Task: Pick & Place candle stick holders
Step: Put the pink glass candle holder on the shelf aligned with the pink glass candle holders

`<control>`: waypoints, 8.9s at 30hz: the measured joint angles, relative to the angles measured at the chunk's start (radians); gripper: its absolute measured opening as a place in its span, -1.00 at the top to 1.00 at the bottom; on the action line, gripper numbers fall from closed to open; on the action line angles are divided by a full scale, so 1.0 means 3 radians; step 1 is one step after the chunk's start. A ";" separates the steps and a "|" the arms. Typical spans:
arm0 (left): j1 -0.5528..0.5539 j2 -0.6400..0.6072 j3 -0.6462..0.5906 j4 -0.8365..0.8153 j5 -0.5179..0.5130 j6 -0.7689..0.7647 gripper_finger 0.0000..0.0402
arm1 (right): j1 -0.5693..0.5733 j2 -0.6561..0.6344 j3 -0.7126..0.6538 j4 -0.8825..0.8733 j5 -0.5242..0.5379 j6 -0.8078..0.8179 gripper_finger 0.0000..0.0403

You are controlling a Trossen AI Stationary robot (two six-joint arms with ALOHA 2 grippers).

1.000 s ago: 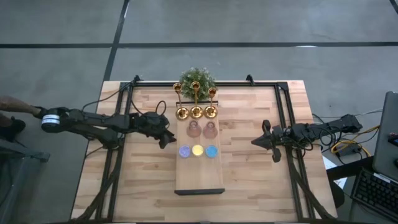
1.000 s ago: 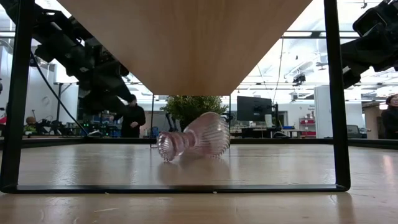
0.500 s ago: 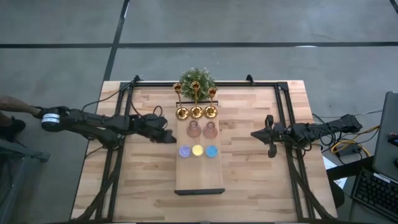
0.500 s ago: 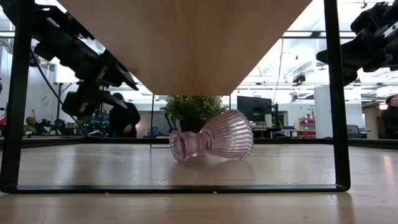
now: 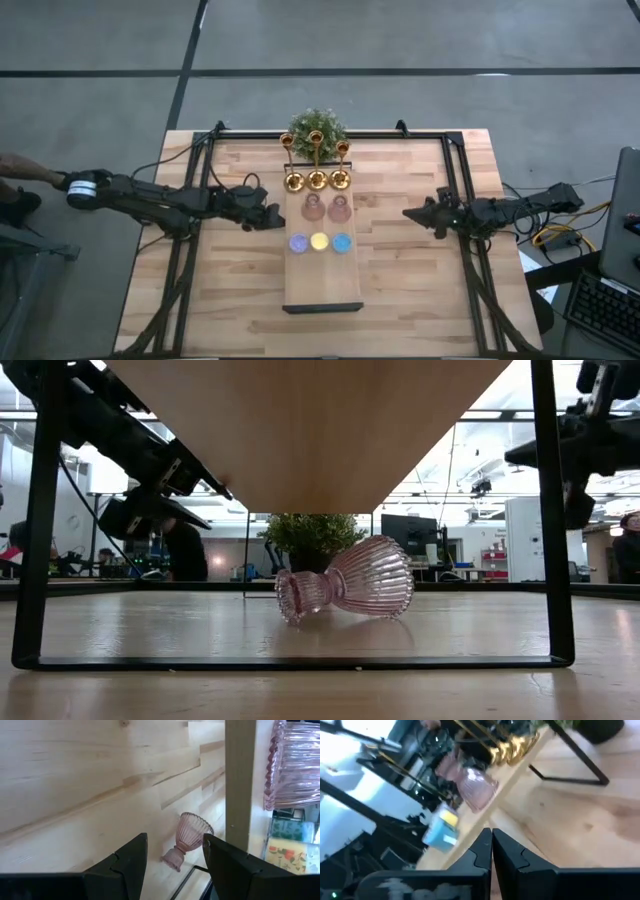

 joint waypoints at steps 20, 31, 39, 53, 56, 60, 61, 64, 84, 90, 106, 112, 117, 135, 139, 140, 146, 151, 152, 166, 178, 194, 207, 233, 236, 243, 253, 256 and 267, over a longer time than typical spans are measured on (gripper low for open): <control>-0.0088 -0.0013 0.0009 -0.0608 0.0820 0.0017 0.03 | 0.0000 0.2267 0.0003 0.1209 -0.0568 -0.1147 0.51; -0.0128 -0.0036 0.0128 -0.0592 0.0768 0.0327 0.03 | 0.0047 0.3884 0.0076 0.2624 -0.0361 -0.0908 0.33; -0.0129 -0.0061 0.0123 -0.0653 0.0773 0.0386 0.03 | 0.0098 0.5085 0.0761 0.2733 -0.0864 -0.0694 0.45; -0.0175 -0.0070 0.0117 -0.0722 0.0589 0.1472 0.03 | 0.0172 0.5349 0.0866 0.2762 -0.0752 -0.0295 0.73; -0.0171 -0.0065 0.0117 -0.0872 0.0335 0.1877 0.03 | 0.0172 0.5178 0.0843 0.2677 -0.0863 -0.0322 0.72; -0.0170 -0.0056 0.0114 -0.1060 -0.0256 0.2332 0.03 | 0.0172 0.4967 0.0867 0.2473 -0.0896 0.0038 0.73; -0.0169 -0.0056 0.0114 -0.1068 -0.0355 0.2465 0.03 | 0.0175 0.4917 0.0880 0.2378 -0.0906 0.0111 0.74; -0.0170 -0.0056 0.0114 -0.1019 -0.0645 0.2828 0.03 | 0.0178 0.4798 0.0929 0.2058 -0.0930 0.0273 0.74; -0.0194 -0.0045 0.0069 -0.0969 -0.0428 0.3326 0.03 | 0.0178 0.4967 0.1436 0.1521 -0.1142 0.0940 0.73; -0.0200 -0.0046 -0.0119 -0.1007 -0.0283 0.2876 0.03 | 0.0181 0.5211 0.1593 0.1572 -0.1166 0.0894 0.73; -0.0199 -0.0089 -0.0550 -0.1008 0.0436 0.1479 0.04 | 0.0189 0.5412 0.1584 0.1580 -0.0655 -0.1143 0.96; -0.0203 -0.0170 -0.0443 -0.1092 0.0492 0.1152 0.05 | 0.0200 0.5553 0.1557 0.1870 -0.0487 -0.1444 0.96; -0.0201 -0.0192 -0.0365 -0.1068 0.0473 0.1022 0.05 | 0.0208 0.5828 0.1559 0.2507 -0.0480 -0.1658 0.96; -0.0201 -0.0225 -0.0347 -0.1047 0.0555 0.0746 0.05 | 0.0412 0.6046 0.1590 0.2925 -0.0379 -0.1620 0.96; -0.0201 -0.0225 -0.0347 -0.1043 0.0545 0.0744 0.05 | 0.0333 0.6102 0.1814 0.2985 -0.0146 -0.1826 0.96; -0.0201 -0.0225 -0.0347 -0.1045 0.0545 0.0723 0.05 | 0.0307 0.6143 0.1883 0.2935 -0.0127 -0.1869 0.96; -0.0201 -0.0228 -0.0333 -0.1046 0.0686 0.0673 0.05 | 0.0310 0.6368 0.1992 0.2868 -0.0061 -0.1580 0.96; -0.0201 -0.0239 -0.0308 -0.1040 0.0659 0.0684 0.05 | 0.0462 0.6349 0.1868 0.2888 0.0077 -0.1491 0.96; -0.0201 -0.0240 -0.0304 -0.1040 0.0660 0.0687 0.05 | 0.0487 0.6315 0.1829 0.2875 0.0098 -0.1476 0.96; -0.0191 -0.0755 -0.0102 -0.1640 0.0077 0.1296 0.05 | 0.0733 0.4955 0.1161 0.1774 0.0090 0.0149 0.96; -0.0208 -0.1253 -0.0053 -0.1729 -0.0007 0.2150 0.05 | 0.0789 0.3903 0.1035 0.0401 0.0043 0.0988 0.96; -0.0318 -0.1297 -0.0215 -0.2410 0.1160 0.1574 -0.61 | 0.0787 0.4441 0.1617 0.0303 0.0283 0.0894 0.96; -0.0861 -0.1223 -0.0705 -0.1453 0.1052 0.0765 -0.19 | 0.0786 0.5184 0.2054 0.0304 -0.0118 0.0828 0.96; -0.1133 -0.1580 -0.0686 -0.0809 0.0428 0.0689 0.86 | 0.0760 0.4685 0.2043 -0.0466 -0.0154 0.0625 0.96; -0.1133 -0.1709 -0.0663 -0.0835 0.0443 0.0695 0.86 | 0.0749 0.4573 0.2033 -0.0555 -0.0154 0.0624 0.96; -0.1134 -0.2060 -0.0406 -0.0833 0.0558 0.0654 0.86 | 0.0749 0.4135 0.2042 -0.0545 -0.0155 0.0468 0.96; -0.1133 -0.2349 0.0160 -0.0756 0.0217 0.0728 0.86 | 0.0748 0.3362 0.2154 -0.0150 0.0027 -0.0063 0.96; -0.1131 -0.2319 0.0311 -0.0699 -0.0130 0.0926 0.86 | 0.0748 0.3308 0.2381 -0.0049 0.0218 -0.0430 0.96; -0.1135 -0.2052 0.0392 0.0368 -0.0773 0.1478 0.86 | 0.0530 0.3901 0.3712 -0.0073 0.0525 -0.1349 0.96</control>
